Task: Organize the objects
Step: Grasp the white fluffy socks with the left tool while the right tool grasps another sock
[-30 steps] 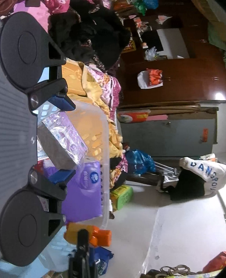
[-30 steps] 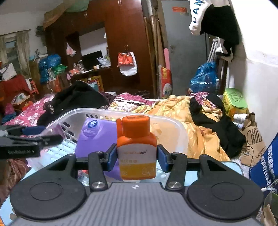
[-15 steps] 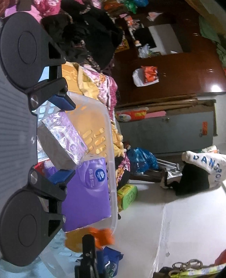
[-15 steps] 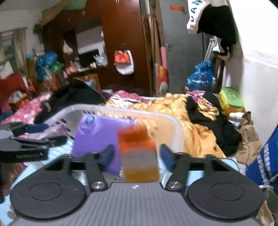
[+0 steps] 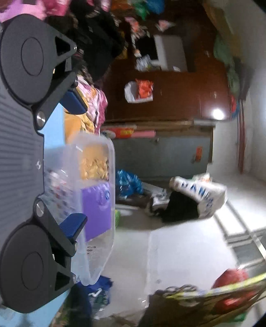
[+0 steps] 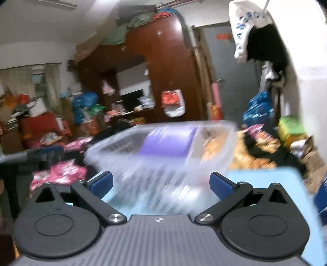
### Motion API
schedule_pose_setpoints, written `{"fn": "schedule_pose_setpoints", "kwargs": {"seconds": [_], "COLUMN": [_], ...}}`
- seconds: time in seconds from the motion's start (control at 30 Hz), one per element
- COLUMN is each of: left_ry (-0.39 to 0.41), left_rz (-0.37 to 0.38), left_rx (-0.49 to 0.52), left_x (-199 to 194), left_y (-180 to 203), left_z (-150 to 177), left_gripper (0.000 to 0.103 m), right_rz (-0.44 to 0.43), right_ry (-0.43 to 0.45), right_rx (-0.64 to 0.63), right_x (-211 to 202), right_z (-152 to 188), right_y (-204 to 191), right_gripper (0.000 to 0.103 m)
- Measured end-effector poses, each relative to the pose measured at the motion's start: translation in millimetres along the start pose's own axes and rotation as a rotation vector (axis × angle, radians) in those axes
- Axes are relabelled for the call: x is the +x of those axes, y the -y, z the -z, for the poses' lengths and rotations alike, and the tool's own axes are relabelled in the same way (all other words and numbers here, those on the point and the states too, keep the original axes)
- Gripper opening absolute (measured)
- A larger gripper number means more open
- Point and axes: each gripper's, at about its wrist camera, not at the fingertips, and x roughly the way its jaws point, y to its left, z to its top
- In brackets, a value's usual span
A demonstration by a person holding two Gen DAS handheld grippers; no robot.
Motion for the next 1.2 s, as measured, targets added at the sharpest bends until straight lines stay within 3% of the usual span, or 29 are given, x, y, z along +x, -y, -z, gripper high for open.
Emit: {"fn": "schedule_pose_setpoints", "kwargs": {"seconds": [0.13, 0.27, 0.47, 0.6, 0.77, 0.93, 1.0, 1.2], "left_ry": [0.017, -0.011, -0.042, -0.077, -0.071, -0.071, -0.068, -0.057], "left_rz": [-0.054, -0.075, -0.033, -0.02, -0.01, 0.01, 0.016, 0.013], "left_rx": [-0.037, -0.026, 0.013, 0.008, 0.0, -0.005, -0.005, -0.011], "left_x": [-44, -71, -65, -57, -57, -57, -58, -59], "left_y": [-14, -13, -4, -6, -2, -2, -2, -2], "left_z": [40, 79, 90, 102, 109, 110, 110, 109], "left_gripper": [0.103, 0.101, 0.091, 0.078, 0.067, 0.04, 0.028, 0.024], "right_rz": [-0.104, -0.132, -0.139, -0.123, -0.136, -0.144, -0.145, -0.136], "right_ry": [-0.005, -0.014, -0.063, -0.074, -0.072, -0.092, -0.095, -0.086], "right_rx": [-0.025, -0.052, -0.097, -0.077, -0.058, -0.066, -0.068, -0.096], "right_x": [3, 16, 36, 35, 34, 37, 37, 34], "right_z": [29, 37, 47, 50, 57, 67, 68, 69], "right_y": [-29, -50, -70, -66, -68, -75, -77, -82], "right_gripper": [0.103, 0.1, 0.072, 0.068, 0.053, 0.026, 0.023, 0.016]}}
